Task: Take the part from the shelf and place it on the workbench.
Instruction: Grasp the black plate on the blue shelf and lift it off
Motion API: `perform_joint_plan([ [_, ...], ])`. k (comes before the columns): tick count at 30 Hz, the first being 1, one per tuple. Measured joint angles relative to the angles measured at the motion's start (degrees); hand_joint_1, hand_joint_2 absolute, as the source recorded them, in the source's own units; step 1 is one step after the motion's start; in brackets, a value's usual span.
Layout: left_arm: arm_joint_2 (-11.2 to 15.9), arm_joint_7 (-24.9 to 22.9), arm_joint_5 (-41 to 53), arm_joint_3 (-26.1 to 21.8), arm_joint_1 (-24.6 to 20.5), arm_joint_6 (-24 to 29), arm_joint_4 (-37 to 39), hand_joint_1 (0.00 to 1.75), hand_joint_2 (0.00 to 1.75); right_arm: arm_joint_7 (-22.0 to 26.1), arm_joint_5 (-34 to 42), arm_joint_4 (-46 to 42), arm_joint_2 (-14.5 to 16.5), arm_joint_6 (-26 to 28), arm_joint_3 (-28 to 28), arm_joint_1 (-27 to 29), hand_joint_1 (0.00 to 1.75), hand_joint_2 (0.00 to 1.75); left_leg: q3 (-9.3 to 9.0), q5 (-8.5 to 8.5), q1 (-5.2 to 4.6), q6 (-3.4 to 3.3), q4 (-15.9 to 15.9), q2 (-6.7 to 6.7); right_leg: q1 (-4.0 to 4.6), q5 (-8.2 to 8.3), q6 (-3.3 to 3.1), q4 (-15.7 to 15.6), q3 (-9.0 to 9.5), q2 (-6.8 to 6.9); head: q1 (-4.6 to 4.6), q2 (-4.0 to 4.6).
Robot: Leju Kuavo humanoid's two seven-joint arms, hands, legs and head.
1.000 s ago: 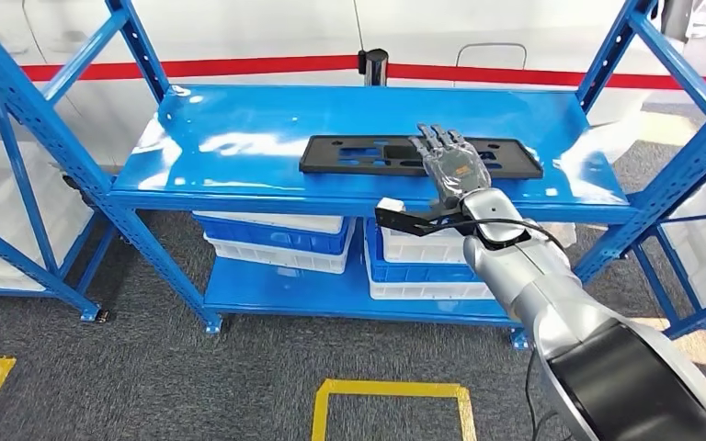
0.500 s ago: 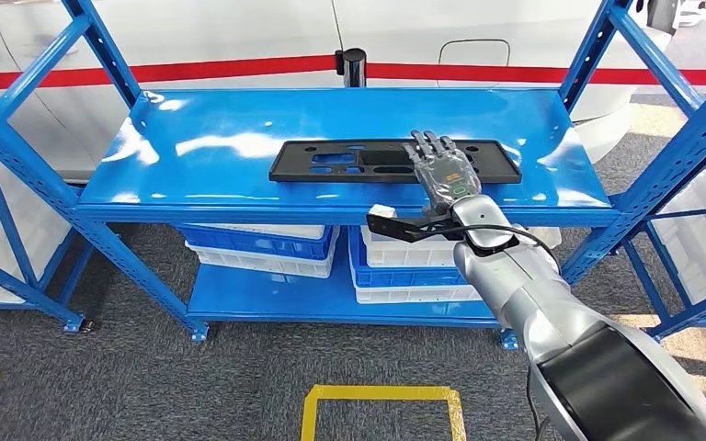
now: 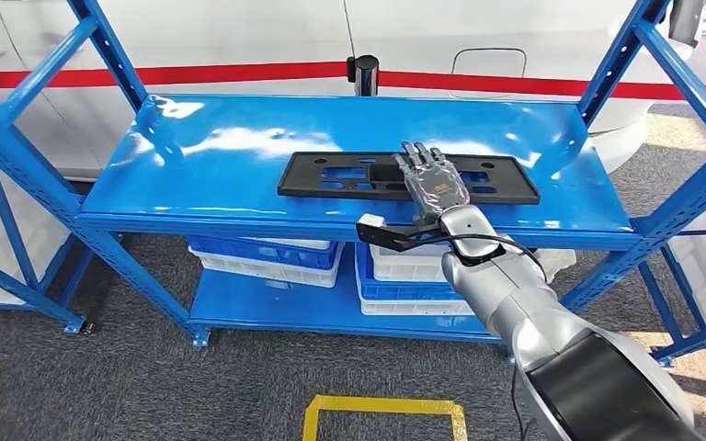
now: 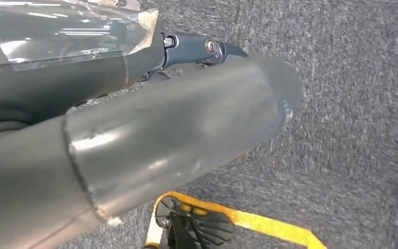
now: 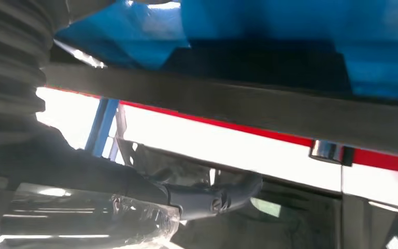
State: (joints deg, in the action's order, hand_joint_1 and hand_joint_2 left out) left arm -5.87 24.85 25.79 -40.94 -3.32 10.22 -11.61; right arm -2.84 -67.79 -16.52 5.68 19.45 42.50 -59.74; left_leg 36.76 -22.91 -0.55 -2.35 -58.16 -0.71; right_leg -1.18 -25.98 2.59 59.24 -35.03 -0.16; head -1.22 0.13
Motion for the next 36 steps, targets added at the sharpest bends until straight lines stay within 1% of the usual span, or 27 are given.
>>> perform_joint_plan([
  [2, -0.01, -0.14, 0.17, 0.0, 0.01, 0.09, 0.01, 0.0, 0.0, -0.8, -0.07, 0.03, 0.34, -0.05, -0.23, -0.23, 0.0, 1.75, 0.08, -0.27, 0.05, 0.27, -0.29, -0.02, 0.0, 0.01, -1.0, 0.0, 0.22, -0.12, -0.14, 0.0],
  [4, -0.06, -0.28, 0.45, 0.0, 0.02, 0.19, 0.02, 0.0, 0.0, -1.45, -0.25, 0.04, 0.66, -0.35, -0.51, -0.6, 0.0, 1.75, 0.65, -1.47, 0.24, 0.86, -1.86, 0.09, -0.31, 0.02, -1.67, -0.11, 0.45, -0.17, -0.32, 0.0],
  [6, -0.07, -0.16, 0.67, 0.0, 0.01, 0.27, 0.02, 0.0, 0.0, -1.94, -0.46, 0.04, 0.99, -1.04, -0.73, -0.97, 0.0, 1.75, 3.15, -4.5, 0.59, 1.73, -7.4, 0.25, -0.49, -0.05, -2.16, -0.14, 0.65, -0.19, -0.57, 0.0],
  [7, -0.07, 0.18, 0.72, 0.0, 0.02, 0.27, 0.02, 0.0, 0.0, -2.14, -0.52, 0.07, 1.1, -1.34, -0.81, -1.07, 0.0, 1.75, 5.04, -6.15, 0.82, 2.07, -11.22, 0.32, -0.48, -0.1, -2.31, -0.13, 0.68, -0.18, -0.67, 0.0],
  [8, -0.09, 0.73, 0.79, 0.0, 0.05, 0.24, 0.02, 0.0, 0.0, -2.34, -0.52, 0.11, 1.17, -1.57, -0.88, -1.1, 0.02, 1.75, 6.77, -7.28, 1.04, 2.31, -14.5, 0.37, -0.48, -0.15, -2.37, -0.12, 0.69, -0.18, -0.66, 0.0],
  [9, -0.14, 1.46, 0.87, 0.0, 0.09, 0.2, 0.02, 0.0, 0.0, -2.47, -0.46, 0.16, 1.18, -1.65, -0.99, -1.07, 0.17, 1.75, 7.79, -7.47, 1.22, 2.44, -16.19, 0.43, -0.48, -0.19, -2.41, -0.12, 0.71, -0.19, -0.67, 0.0],
  [10, -0.17, 2.38, 1.02, 0.01, 0.12, 0.3, 0.02, 0.0, 0.44, -2.59, -0.39, 0.21, 1.19, -1.6, -1.12, -1.05, 0.57, 1.75, 7.82, -6.61, 1.37, 2.49, -15.85, 0.48, -0.49, -0.23, -2.44, -0.11, 0.75, -0.2, -0.66, 0.0],
  [11, -0.2, 3.64, 1.32, 0.01, 0.13, 0.7, 0.02, 0.0, 0.87, -2.73, -0.34, 0.25, 1.18, -1.48, -1.32, -1.05, 0.99, 1.75, 6.62, -4.8, 1.5, 2.45, -13.19, 0.52, -0.52, -0.29, -2.42, -0.12, 0.86, -0.23, -0.67, 0.0],
  [12, -0.22, 5.12, 1.71, 0.02, 0.13, 1.39, 0.02, 0.0, 1.31, -2.89, -0.35, 0.26, 1.17, -1.3, -1.56, -1.09, 1.4, 1.75, 4.66, -2.68, 1.6, 2.32, -9.22, 0.54, -0.55, -0.36, -2.38, -0.14, 1.0, -0.26, -0.67, 0.0],
  [13, -0.22, 6.79, 2.19, 0.04, 0.08, 2.32, 0.02, 0.0, 1.75, -3.06, -0.4, 0.26, 1.12, -1.0, -1.86, -1.15, 1.67, 1.75, 2.61, -1.25, 1.55, 2.19, -5.27, 0.55, -0.46, -0.48, -2.22, -0.15, 1.1, -0.29, -0.67, 0.0],
  [14, -0.23, 8.24, 2.63, 0.05, 0.02, 3.25, 0.02, 0.0, 1.75, -3.21, -0.46, 0.26, 1.02, -0.67, -2.21, -1.23, 1.7, 1.75, 1.11, -0.49, 1.42, 2.01, -2.43, 0.52, -0.38, -0.6, -2.01, -0.19, 1.16, -0.3, -0.64, 0.0],
  [15, -0.24, 9.13, 2.91, 0.07, -0.04, 3.98, 0.02, 0.0, 1.75, -3.3, -0.51, 0.26, 0.91, -0.34, -2.55, -1.28, 1.7, 1.75, 0.32, -0.45, 1.23, 1.81, -0.96, 0.49, -0.31, -0.69, -1.77, -0.24, 1.2, -0.3, -0.63, 0.0],
  [17, -0.25, 9.62, 3.15, 0.08, -0.05, 4.89, 0.02, 0.0, 1.75, -3.41, -0.51, 0.29, 0.73, 0.11, -3.17, -1.31, 1.61, 1.75, 0.05, -0.79, 0.85, 1.26, -0.49, 0.43, -0.29, -0.75, -1.1, -0.6, 1.32, -0.29, -0.6, 0.0],
  [19, -0.35, 9.74, 3.21, 0.07, 0.0, 5.56, 0.02, 0.0, 0.87, -3.53, -0.49, 0.34, 0.52, 0.16, -3.76, -1.33, 1.53, 1.75, -0.39, -0.51, 0.89, 0.45, 0.16, 0.51, -0.18, -1.31, -0.64, 0.18, 0.89, -0.22, -0.56, 0.0],
  [20, -0.42, 9.91, 3.25, 0.07, -0.03, 5.84, 0.02, 0.0, 0.44, -3.57, -0.5, 0.39, 0.37, 0.12, -4.0, -1.38, 1.55, 1.75, -0.62, -0.33, 0.92, 0.01, 0.51, 0.55, -0.08, -2.25, -0.73, 2.06, -0.07, -0.17, -0.51, 0.0],
  [21, -0.49, 10.09, 3.3, 0.07, -0.06, 6.07, 0.02, 0.0, 0.0, -3.6, -0.54, 0.45, 0.18, 0.08, -4.17, -1.39, 1.61, 1.75, -0.75, -0.25, 0.92, -0.33, 0.68, 0.57, -0.04, -3.52, -1.05, 4.98, -1.58, -0.12, -0.49, 0.0],
  [23, -0.54, 10.53, 3.46, 0.07, -0.09, 6.49, 0.02, 0.0, 0.0, -3.6, -0.62, 0.63, -0.14, 0.02, -4.46, -1.21, 1.69, 1.75, -0.8, -0.34, 0.63, -0.78, 0.69, 0.48, 0.04, -6.13, -1.59, 12.36, -5.53, -0.09, -0.46, 0.0],
  [24, -0.58, 10.74, 3.54, 0.07, -0.07, 6.69, 0.02, 0.0, 0.0, -3.55, -0.66, 0.71, -0.27, 0.01, -4.64, -1.07, 1.72, 1.75, -0.84, -0.4, 0.5, -0.88, 0.67, 0.4, 0.1, -6.55, -1.54, 14.63, -6.89, -0.09, -0.47, 0.0],
  [25, -0.64, 10.96, 3.6, 0.07, -0.03, 6.9, 0.02, 0.0, 0.0, -3.44, -0.69, 0.77, -0.37, 0.02, -4.84, -1.0, 1.73, 1.75, -0.93, -0.48, 0.36, -0.98, 0.64, 0.3, 0.18, -6.11, -1.29, 14.91, -7.29, -0.09, -0.45, 0.0],
  [26, -0.73, 11.14, 3.61, 0.07, 0.0, 7.06, 0.02, 0.0, 0.0, -3.28, -0.73, 0.8, -0.43, 0.04, -4.99, -1.04, 1.73, 1.75, -1.06, -0.56, 0.23, -1.01, 0.6, 0.18, 0.27, -4.8, -0.95, 12.86, -6.49, -0.09, -0.45, 0.0],
  [28, -0.93, 11.33, 3.6, 0.07, 0.01, 7.35, 0.02, 0.0, 0.87, -2.69, -0.84, 0.8, -0.51, 0.09, -5.16, -1.34, 1.75, 1.75, -1.33, -0.84, -0.06, -0.93, 0.41, 0.02, 0.45, -1.38, -0.6, 4.91, -2.9, -0.08, -0.44, 0.0],
  [29, -1.02, 11.37, 3.58, 0.06, -0.01, 7.43, 0.02, 0.0, 1.31, -2.32, -0.88, 0.8, -0.49, 0.11, -5.19, -1.47, 1.75, 1.75, -1.38, -1.07, -0.24, -0.77, 0.24, -0.05, 0.55, -0.17, -0.77, 1.74, -1.38, -0.08, -0.49, 0.0],
  [30, -1.08, 11.38, 3.53, 0.05, -0.03, 7.42, 0.02, 0.0, 1.75, -1.84, -0.92, 0.8, -0.44, 0.18, -5.21, -1.51, 1.75, 1.75, -1.4, -1.27, -0.39, -0.59, 0.08, -0.1, 0.62, 0.5, -1.02, -0.16, -0.44, -0.09, -0.56, 0.0],
  [32, -1.21, 11.02, 3.21, 0.0, -0.05, 6.64, 0.03, 0.0, 1.75, -0.76, -0.96, 0.8, -0.24, 0.57, -5.22, -1.44, 1.75, 1.75, -1.38, -1.52, -0.43, -0.19, -0.11, -0.14, 0.61, 0.88, -1.63, -0.91, 0.06, -0.1, -0.62, 0.0],
  [34, -1.2, 10.32, 2.89, -0.09, -0.02, 5.42, 0.03, 0.0, 1.75, 0.64, -0.96, 0.79, 0.06, 1.36, -5.32, -1.38, 1.75, 1.75, -1.15, -2.11, -0.2, 0.37, -0.82, -0.1, 0.11, 1.05, -2.16, -1.16, 0.37, -0.08, -0.61, 0.0],
  [35, -1.21, 10.07, 2.86, -0.13, 0.0, 5.2, 0.03, 0.0, 1.75, 1.43, -0.95, 0.79, 0.26, 1.82, -5.41, -1.37, 1.75, 1.75, -0.52, -3.15, -0.03, 0.81, -2.37, -0.05, -0.16, 1.1, -2.38, -1.29, 0.55, -0.05, -0.72, 0.0],
  [36, -1.21, 10.01, 2.88, -0.18, 0.03, 5.45, 0.04, 0.0, 1.75, 2.11, -0.95, 0.78, 0.47, 2.17, -5.5, -1.32, 1.75, 1.75, 0.72, -4.76, 0.25, 1.32, -5.14, 0.02, -0.36, 1.1, -2.54, -1.35, 0.69, -0.03, -0.79, 0.0],
])
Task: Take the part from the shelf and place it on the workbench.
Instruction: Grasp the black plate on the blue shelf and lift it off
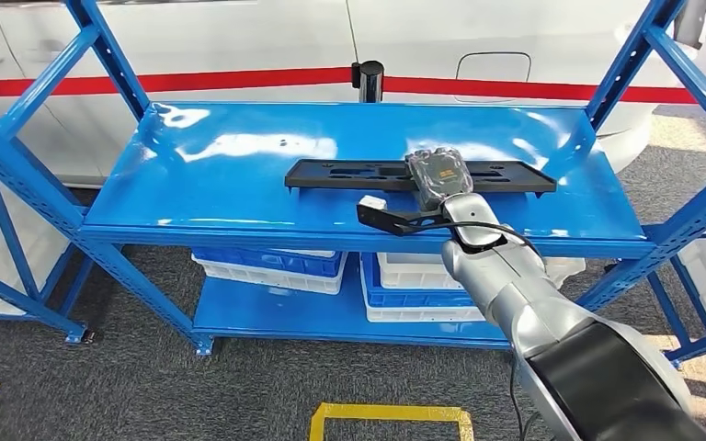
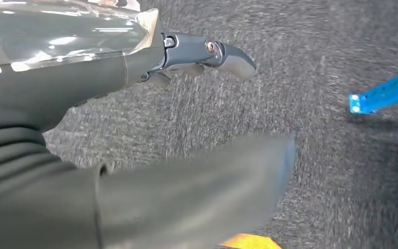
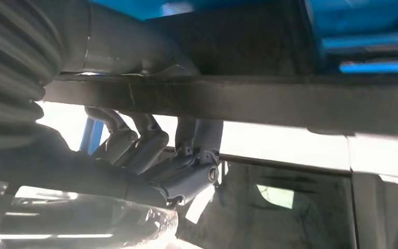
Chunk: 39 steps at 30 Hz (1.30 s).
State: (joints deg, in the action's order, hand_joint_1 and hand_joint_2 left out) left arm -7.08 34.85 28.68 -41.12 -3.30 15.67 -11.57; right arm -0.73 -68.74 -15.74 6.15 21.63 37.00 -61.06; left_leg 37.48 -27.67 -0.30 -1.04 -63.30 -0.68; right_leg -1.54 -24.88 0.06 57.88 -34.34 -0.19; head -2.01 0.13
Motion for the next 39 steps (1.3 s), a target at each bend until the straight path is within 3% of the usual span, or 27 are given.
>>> perform_joint_plan([
  [2, -0.09, 0.03, 0.04, -0.16, 0.04, 0.67, 0.01, 0.0, 1.75, 0.85, 0.0, 0.0, 0.31, 0.35, -0.11, 0.24, 1.75, 1.75, 3.51, -3.42, 0.7, 0.98, -7.31, 0.17, -0.08, -0.08, -0.11, 0.0, 0.08, 0.02, -0.15, 0.0],
  [3, -0.09, 0.03, 0.04, -0.27, 0.07, 0.81, 0.01, 0.0, 1.75, 1.0, 0.01, 0.0, 0.4, 0.36, -0.13, 0.4, 1.75, 1.75, 4.91, -4.16, 1.07, 1.36, -9.92, 0.24, -0.16, -0.1, -0.11, 0.01, 0.1, 0.02, -0.14, 0.0],
  [4, -0.09, 0.03, 0.04, -0.35, 0.11, 0.85, 0.01, 0.0, 1.75, 1.06, 0.01, 0.0, 0.44, 0.37, -0.16, 0.53, 1.75, 1.75, 5.37, -3.82, 1.41, 1.69, -10.6, 0.31, -0.26, -0.11, -0.1, 0.02, 0.14, 0.01, -0.17, 0.0],
  [5, -0.08, 0.03, 0.04, -0.43, 0.14, 0.87, 0.01, 0.0, 1.75, 1.1, 0.02, 0.0, 0.47, 0.37, -0.21, 0.61, 1.75, 1.75, 4.71, -2.43, 1.74, 1.99, -9.04, 0.4, -0.41, -0.16, -0.02, 0.03, 0.22, 0.0, -0.15, 0.0],
  [8, -0.09, 0.04, 0.05, -0.57, 0.1, 0.95, 0.01, 0.0, 1.75, 1.18, 0.05, -0.01, 0.52, 0.4, -0.43, 0.55, 1.75, 1.75, -1.0, 2.51, 2.38, 2.59, 2.19, 0.57, -0.55, -0.44, 0.67, 0.05, 0.53, -0.1, -0.19, 0.0],
  [10, -0.13, 0.07, 0.07, -0.61, 0.04, 1.06, 0.01, 0.0, 1.75, 1.55, 0.18, -0.03, 0.61, 0.54, -0.57, 0.51, 1.75, 1.75, -2.41, 2.88, 2.1, 2.13, 5.01, 0.35, -0.29, -0.47, 1.44, -0.12, 0.56, -0.19, -0.15, 0.0],
  [13, -0.16, 0.2, 0.0, -0.82, 0.02, 1.63, 0.01, 0.0, 1.75, 5.0, 1.8, -0.29, 0.68, 1.56, -1.33, 0.46, 1.75, 1.75, -2.5, 3.23, 1.47, 0.45, 5.35, 0.19, -0.2, -0.45, 2.66, -0.31, 0.4, -0.17, -0.02, 0.0],
  [15, -0.19, 0.21, -0.34, -1.22, 0.01, 2.08, 0.01, 0.0, 1.75, 9.59, 4.08, -0.92, 0.75, 2.21, -2.45, 0.01, 1.75, 1.75, -2.55, 3.48, 1.01, -0.03, 5.48, 0.13, -0.18, -0.4, 2.41, -0.3, 0.46, 0.03, 0.15, 0.0],
  [17, -0.2, 0.25, -0.88, -1.89, -0.01, 2.27, 0.01, 0.0, 1.75, 15.1, 7.13, -1.97, 0.8, 2.4, -3.89, -0.81, 1.75, 1.75, -2.29, 3.43, 0.46, -0.01, 5.2, 0.08, -0.27, -0.12, 2.04, -0.73, 0.7, 0.27, 0.2, 0.0],
  [20, -0.2, 0.58, -1.2, -2.91, 0.06, 1.82, 0.01, 0.0, 1.75, 23.1, 12.86, -4.59, 0.36, 2.3, -6.41, -1.64, 1.75, 1.75, -2.05, 3.48, 0.3, -0.16, 5.16, 0.05, -0.37, 0.0, 2.39, -1.13, 0.72, 0.39, 0.25, 0.0],
  [24, -0.21, 1.26, -0.98, -3.74, 0.11, 1.98, 0.01, 0.0, 1.75, 29.62, 18.93, -10.49, -1.54, 1.49, -8.41, -0.53, 1.75, 1.75, -2.02, 3.45, 0.31, -0.3, 5.16, -0.11, -0.37, 0.13, 2.6, -1.54, 0.94, 0.48, 0.25, 0.0],
  [34, -0.04, 1.55, -0.13, -4.78, 0.03, 1.73, 0.01, 0.0, 1.75, 29.03, 22.86, -24.74, -6.55, -0.17, -7.66, 5.79, 1.75, 1.75, -2.01, 3.39, 0.36, -0.43, 5.17, 0.04, -0.26, 0.31, 2.97, -1.68, 0.9, 0.46, 0.21, 0.0],
  [38, -0.04, 1.42, -0.18, -5.05, 0.03, 1.47, 0.01, 0.0, 0.0, 28.61, 23.09, -26.74, -7.2, -0.57, -7.0, 6.25, 1.75, 1.75, -2.02, 3.4, 0.49, -0.42, 5.18, 0.09, -0.11, 0.3, 2.97, -1.63, 0.86, 0.45, 0.22, 0.0],
  [39, -0.04, 1.21, -0.22, -5.14, 0.03, 1.35, 0.01, 0.0, 0.0, 28.51, 23.11, -27.22, -7.35, -0.79, -6.81, 6.35, 1.75, 1.75, -2.02, 3.4, 0.52, -0.42, 5.18, 0.1, -0.09, 0.3, 2.97, -1.62, 0.85, 0.45, 0.21, 0.0],
])
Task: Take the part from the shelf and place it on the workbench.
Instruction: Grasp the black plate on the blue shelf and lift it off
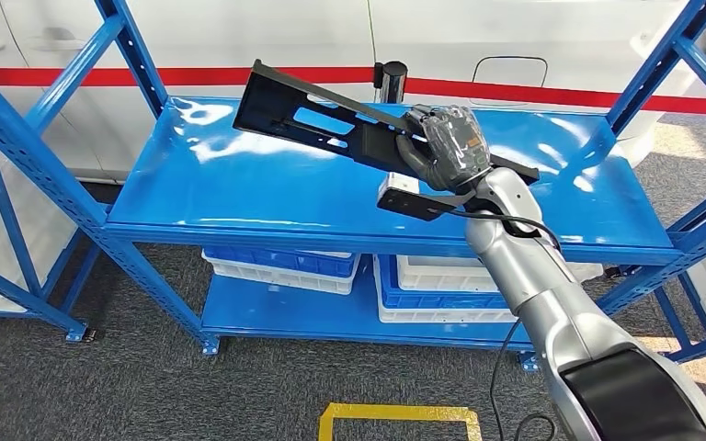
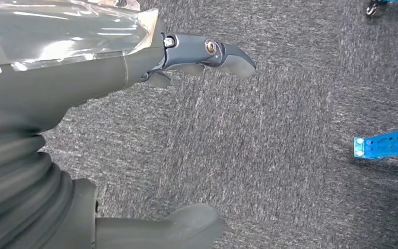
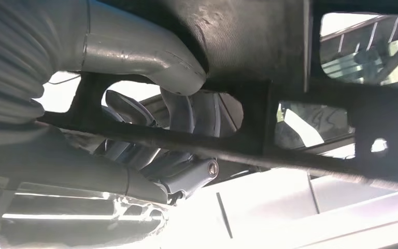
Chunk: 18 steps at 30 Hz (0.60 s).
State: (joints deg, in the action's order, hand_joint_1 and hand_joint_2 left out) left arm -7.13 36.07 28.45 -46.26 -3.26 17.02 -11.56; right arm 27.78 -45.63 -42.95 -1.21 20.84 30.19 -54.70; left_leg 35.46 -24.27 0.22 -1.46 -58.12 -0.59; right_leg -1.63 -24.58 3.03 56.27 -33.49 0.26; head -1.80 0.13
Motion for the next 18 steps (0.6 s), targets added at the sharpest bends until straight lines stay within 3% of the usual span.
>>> perform_joint_plan([
  [6, 0.0, -3.06, 0.37, -0.42, -0.03, 0.66, 0.0, 0.0, 0.0, -1.28, 0.11, -2.02, -0.84, -0.42, 1.36, 0.22, 1.75, 1.75, 0.0, 0.01, 0.03, 0.0, 0.01, 0.02, 0.01, -0.01, -0.01, 0.05, -0.04, -0.02, 0.01, 0.0],
  [10, -0.01, -3.43, 0.75, -0.46, -0.06, 1.34, 0.0, 0.0, 1.75, -1.86, 0.34, -2.29, -1.27, -0.4, 2.09, 0.33, 1.75, 1.75, 0.01, 0.01, 0.03, 0.0, 0.01, 0.02, 0.0, -0.01, -0.01, 0.05, -0.03, -0.01, 0.01, 0.0],
  [11, -0.01, -3.08, 0.81, -0.48, -0.07, 1.37, 0.0, 0.0, 1.75, -1.94, 0.45, -2.29, -1.38, -0.4, 2.25, 0.39, 1.75, 1.75, 0.01, 0.01, 0.02, 0.0, 0.01, 0.02, 0.0, -0.01, -0.01, 0.05, -0.03, -0.01, 0.02, 0.0],
  [15, -0.03, -2.14, 0.24, -1.01, -0.13, 1.27, 0.0, 0.0, 0.0, -2.01, 0.91, -2.31, -1.74, -0.39, 2.84, 0.52, 1.75, 1.75, 0.01, 0.0, 0.01, 0.0, 0.01, 0.02, -0.01, -0.01, -0.01, 0.05, -0.03, -0.02, 0.01, 0.0],
  [17, -0.04, -3.19, 0.24, -1.26, -0.14, 0.89, 0.0, 0.0, 0.87, -2.02, 1.16, -2.31, -1.82, -0.37, 3.09, 0.52, 1.75, 1.75, 0.01, 0.0, 0.01, 0.0, 0.0, 0.02, -0.01, -0.01, -0.01, 0.05, -0.03, -0.02, 0.01, 0.0],
  [18, -0.05, -3.89, 0.29, -1.36, -0.15, 0.69, 0.0, 0.0, 0.87, -2.04, 1.3, -2.31, -1.86, -0.35, 3.21, 0.52, 1.75, 1.75, 0.01, 0.0, 0.01, 0.0, 0.0, 0.02, -0.01, -0.01, -0.01, 0.05, -0.04, -0.01, 0.01, 0.0],
])
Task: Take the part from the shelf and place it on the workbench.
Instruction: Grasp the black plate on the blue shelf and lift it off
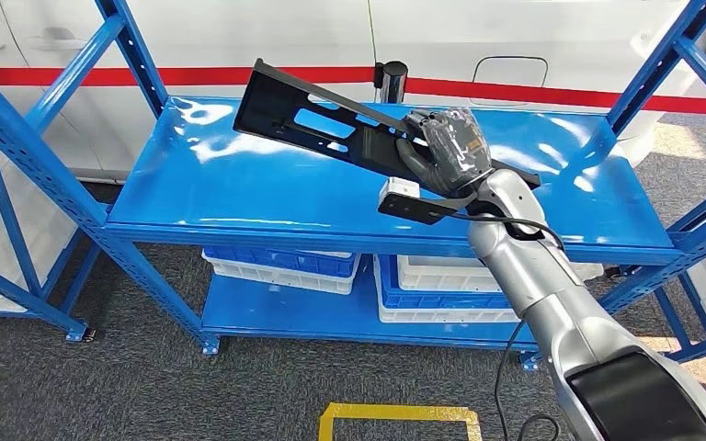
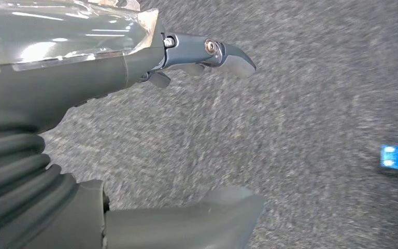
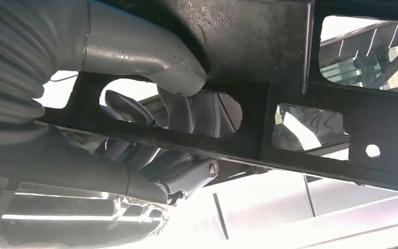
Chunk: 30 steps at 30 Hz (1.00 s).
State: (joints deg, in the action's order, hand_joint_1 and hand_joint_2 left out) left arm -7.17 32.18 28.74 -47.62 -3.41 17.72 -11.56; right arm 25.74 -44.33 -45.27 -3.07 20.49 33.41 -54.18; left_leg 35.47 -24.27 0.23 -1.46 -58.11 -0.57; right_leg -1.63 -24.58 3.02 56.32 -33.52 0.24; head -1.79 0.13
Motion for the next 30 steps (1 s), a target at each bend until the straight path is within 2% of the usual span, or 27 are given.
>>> perform_joint_plan([
  [1, -0.01, -0.63, 0.08, -0.08, -0.01, -0.15, 0.0, 0.0, 0.87, -0.03, 0.1, 0.0, -0.05, 0.02, 0.11, 0.0, 1.75, 1.75, 0.0, 0.0, 0.0, 0.0, 0.0, 0.0, 0.0, 0.0, 0.0, 0.0, 0.0, 0.0, 0.0, 0.0],
  [3, -0.02, -1.06, 0.64, -0.12, -0.02, -0.31, 0.0, 0.0, 0.0, -0.1, 0.26, -0.01, -0.26, 0.06, 0.32, 0.01, 1.75, 1.75, -0.01, 0.0, 0.0, 0.0, 0.0, 0.0, 0.0, 0.0, 0.0, 0.0, 0.0, 0.0, 0.0, 0.0],
  [4, -0.01, -0.65, 1.14, -0.08, -0.03, -0.44, 0.0, 0.0, 0.0, -0.14, 0.34, -0.06, -0.42, 0.07, 0.42, 0.05, 1.75, 1.75, -0.01, 0.0, 0.01, 0.0, 0.0, 0.0, 0.0, 0.0, 0.0, 0.0, 0.0, 0.0, 0.0, 0.0],
  [8, 0.0, 4.32, 1.7, 0.03, -0.08, 1.07, -0.01, 0.0, 1.75, -0.19, 0.79, -0.68, -1.5, 0.08, 0.81, 0.52, 1.75, 1.75, -0.01, 0.0, 0.0, 0.0, 0.0, -0.01, 0.0, 0.0, 0.0, 0.0, 0.02, 0.0, 0.0, 0.0],
  [16, -0.13, 5.49, -1.22, -1.35, -0.15, 3.49, -0.41, 0.0, 1.75, 0.98, 2.18, -0.87, -2.32, 0.21, 1.32, 0.68, 1.75, 1.75, -0.01, 0.0, 0.0, 0.0, 0.0, 0.0, 0.0, 0.0, 0.0, 0.0, 0.02, 0.0, 0.0, 0.0],
  [25, -0.17, -2.26, 1.1, -1.71, -0.42, 3.09, -0.42, 0.0, 1.75, 1.65, 5.31, -1.35, -2.86, 0.93, 1.49, 1.12, 1.75, 1.75, -0.02, 0.0, 0.01, 0.0, 0.0, 0.02, 0.01, 0.0, -0.01, 0.0, 0.01, -0.01, 0.01, 0.0],
  [27, -0.14, -3.28, 1.39, -1.67, -0.45, 3.36, -0.42, 0.0, 1.75, 1.4, 5.57, -1.42, -2.96, 0.95, 1.48, 1.19, 1.75, 1.75, 0.04, -0.14, -0.19, -0.23, -0.16, 0.01, -0.16, 0.07, 0.22, -0.17, 0.08, -0.01, -0.01, 0.0],
  [30, 0.01, -4.04, 2.2, -1.55, -0.49, 3.46, -0.42, 0.0, 1.75, 1.04, 5.75, -1.42, -2.95, 1.05, 1.37, 1.27, 1.75, 1.75, -0.08, -0.11, -0.4, -1.02, -0.01, -0.02, -0.48, 0.24, 0.89, -0.47, 0.24, 0.0, -0.03, 0.0],
])
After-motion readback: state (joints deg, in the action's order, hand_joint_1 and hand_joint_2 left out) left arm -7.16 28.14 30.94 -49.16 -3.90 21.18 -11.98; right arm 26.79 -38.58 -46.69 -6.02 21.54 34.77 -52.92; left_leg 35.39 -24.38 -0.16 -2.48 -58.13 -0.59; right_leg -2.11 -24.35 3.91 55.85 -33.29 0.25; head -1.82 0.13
